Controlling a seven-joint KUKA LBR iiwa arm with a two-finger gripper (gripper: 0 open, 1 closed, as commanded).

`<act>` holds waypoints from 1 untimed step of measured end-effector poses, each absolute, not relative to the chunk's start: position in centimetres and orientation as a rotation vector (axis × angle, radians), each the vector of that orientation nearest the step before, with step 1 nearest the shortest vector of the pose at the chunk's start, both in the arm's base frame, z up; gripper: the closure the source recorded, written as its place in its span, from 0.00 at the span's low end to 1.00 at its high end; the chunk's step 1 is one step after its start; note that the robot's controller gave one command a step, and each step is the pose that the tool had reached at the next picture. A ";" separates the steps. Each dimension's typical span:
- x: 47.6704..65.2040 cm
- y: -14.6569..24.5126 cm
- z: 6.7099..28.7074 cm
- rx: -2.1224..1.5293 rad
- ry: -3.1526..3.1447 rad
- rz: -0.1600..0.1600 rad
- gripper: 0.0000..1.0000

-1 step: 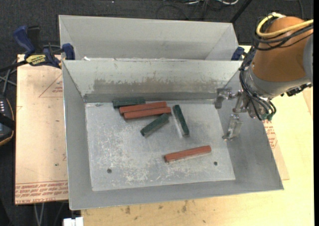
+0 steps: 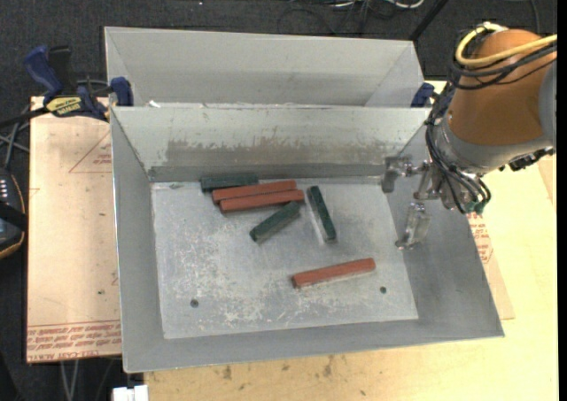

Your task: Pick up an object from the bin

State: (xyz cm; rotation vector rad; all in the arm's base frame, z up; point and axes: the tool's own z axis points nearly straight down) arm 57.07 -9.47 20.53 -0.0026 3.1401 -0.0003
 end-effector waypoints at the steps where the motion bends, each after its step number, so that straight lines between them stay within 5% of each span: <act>1: 56.6 -9.9 15.4 0.023 3.133 0.000 0.00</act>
Offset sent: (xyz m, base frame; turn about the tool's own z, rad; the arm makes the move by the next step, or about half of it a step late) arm -0.0196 0.0984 -0.1131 -0.0462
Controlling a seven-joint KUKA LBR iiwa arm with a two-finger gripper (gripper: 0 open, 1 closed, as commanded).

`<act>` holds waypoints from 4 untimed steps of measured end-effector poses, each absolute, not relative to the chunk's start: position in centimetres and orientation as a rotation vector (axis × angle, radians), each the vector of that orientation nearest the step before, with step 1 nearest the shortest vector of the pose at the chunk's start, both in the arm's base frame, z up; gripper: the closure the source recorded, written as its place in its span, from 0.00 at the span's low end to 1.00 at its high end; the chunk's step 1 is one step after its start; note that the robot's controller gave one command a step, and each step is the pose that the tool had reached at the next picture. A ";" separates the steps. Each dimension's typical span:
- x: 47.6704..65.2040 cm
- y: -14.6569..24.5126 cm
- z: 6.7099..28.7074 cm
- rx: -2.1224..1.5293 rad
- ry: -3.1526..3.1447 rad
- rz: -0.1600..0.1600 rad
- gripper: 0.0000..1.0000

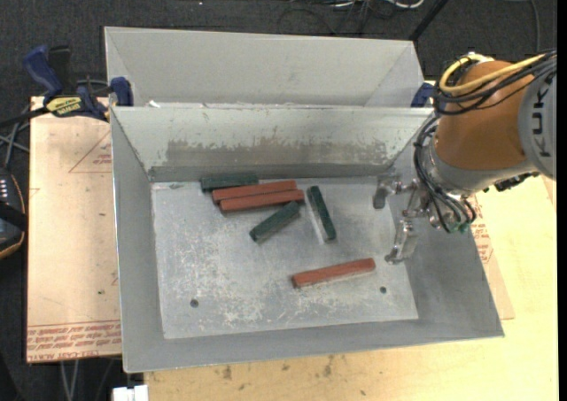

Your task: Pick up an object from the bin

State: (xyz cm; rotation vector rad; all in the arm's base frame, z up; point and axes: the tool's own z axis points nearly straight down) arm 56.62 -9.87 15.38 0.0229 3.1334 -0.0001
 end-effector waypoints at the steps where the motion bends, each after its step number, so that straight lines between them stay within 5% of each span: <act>1: 55.7 -4.8 11.6 -0.017 3.141 -0.001 0.00; 2: 58.2 -3.8 7.5 0.060 3.140 0.003 1.00; 3: 58.2 -3.8 7.5 0.060 3.140 0.002 1.00; 4: 56.9 -3.5 11.5 0.029 3.146 0.001 1.00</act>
Offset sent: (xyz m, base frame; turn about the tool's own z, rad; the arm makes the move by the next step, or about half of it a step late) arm 0.0129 0.0598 -0.0838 0.0256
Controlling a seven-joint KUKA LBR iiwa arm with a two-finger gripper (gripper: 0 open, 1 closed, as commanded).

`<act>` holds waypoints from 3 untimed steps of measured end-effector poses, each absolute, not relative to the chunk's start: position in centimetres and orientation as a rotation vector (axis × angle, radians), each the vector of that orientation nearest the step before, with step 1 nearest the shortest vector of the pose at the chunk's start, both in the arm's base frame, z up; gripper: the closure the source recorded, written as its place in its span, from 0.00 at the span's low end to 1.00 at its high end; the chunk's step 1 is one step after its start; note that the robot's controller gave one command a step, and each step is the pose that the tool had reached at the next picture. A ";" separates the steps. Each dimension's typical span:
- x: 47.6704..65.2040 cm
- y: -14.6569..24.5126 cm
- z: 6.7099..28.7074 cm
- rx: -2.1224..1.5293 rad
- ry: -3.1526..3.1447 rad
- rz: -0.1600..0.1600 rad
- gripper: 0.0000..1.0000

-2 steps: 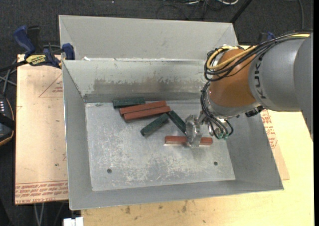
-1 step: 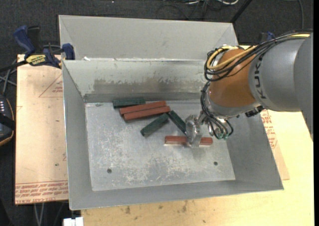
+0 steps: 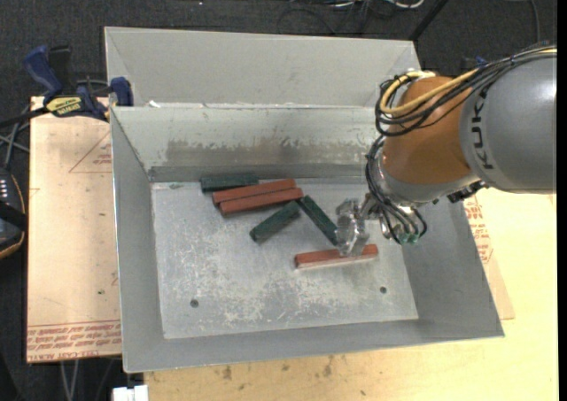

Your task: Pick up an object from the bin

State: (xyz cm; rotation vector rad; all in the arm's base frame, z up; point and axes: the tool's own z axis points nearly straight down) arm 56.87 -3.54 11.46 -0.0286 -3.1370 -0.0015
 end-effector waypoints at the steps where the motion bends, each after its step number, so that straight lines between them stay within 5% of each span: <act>1: 54.3 -2.4 17.1 -0.130 -3.135 -0.002 1.00; 2: 56.5 -2.2 22.8 -0.046 -3.143 -0.001 1.00; 3: 56.1 -2.9 33.8 -0.012 -3.149 0.000 0.00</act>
Offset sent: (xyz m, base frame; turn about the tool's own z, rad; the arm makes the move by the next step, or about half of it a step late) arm 0.0069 0.0128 0.1305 -0.0160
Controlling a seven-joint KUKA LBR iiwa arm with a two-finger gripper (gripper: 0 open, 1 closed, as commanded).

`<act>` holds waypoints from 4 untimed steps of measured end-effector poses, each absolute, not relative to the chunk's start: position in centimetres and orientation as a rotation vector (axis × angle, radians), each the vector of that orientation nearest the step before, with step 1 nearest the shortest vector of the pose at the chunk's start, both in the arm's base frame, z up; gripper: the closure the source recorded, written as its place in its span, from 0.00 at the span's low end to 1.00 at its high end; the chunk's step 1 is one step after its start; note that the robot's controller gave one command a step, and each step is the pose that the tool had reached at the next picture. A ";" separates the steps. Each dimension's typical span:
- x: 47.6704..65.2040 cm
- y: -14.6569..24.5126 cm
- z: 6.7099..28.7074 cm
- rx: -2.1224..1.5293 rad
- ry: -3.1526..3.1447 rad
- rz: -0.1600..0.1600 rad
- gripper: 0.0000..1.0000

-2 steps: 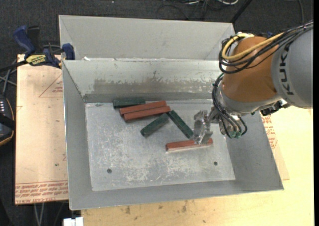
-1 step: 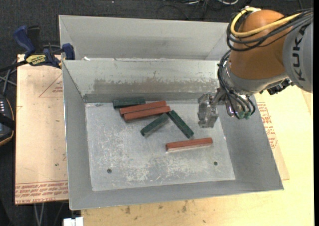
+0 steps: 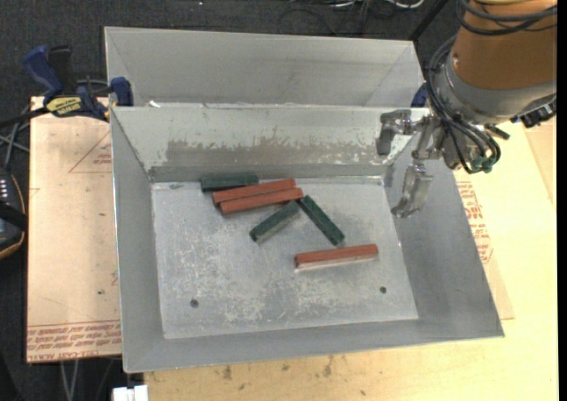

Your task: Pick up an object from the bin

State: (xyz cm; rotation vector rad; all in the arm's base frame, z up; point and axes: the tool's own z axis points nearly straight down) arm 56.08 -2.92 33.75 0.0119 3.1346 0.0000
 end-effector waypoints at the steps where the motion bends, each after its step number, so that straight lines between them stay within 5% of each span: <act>1: 56.0 -2.9 33.6 0.011 3.138 0.000 0.00; 4: 55.9 -0.6 22.1 0.291 3.120 0.001 0.00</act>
Offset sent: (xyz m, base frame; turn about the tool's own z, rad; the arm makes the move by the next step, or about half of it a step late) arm -0.0230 0.0189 -0.1131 0.1585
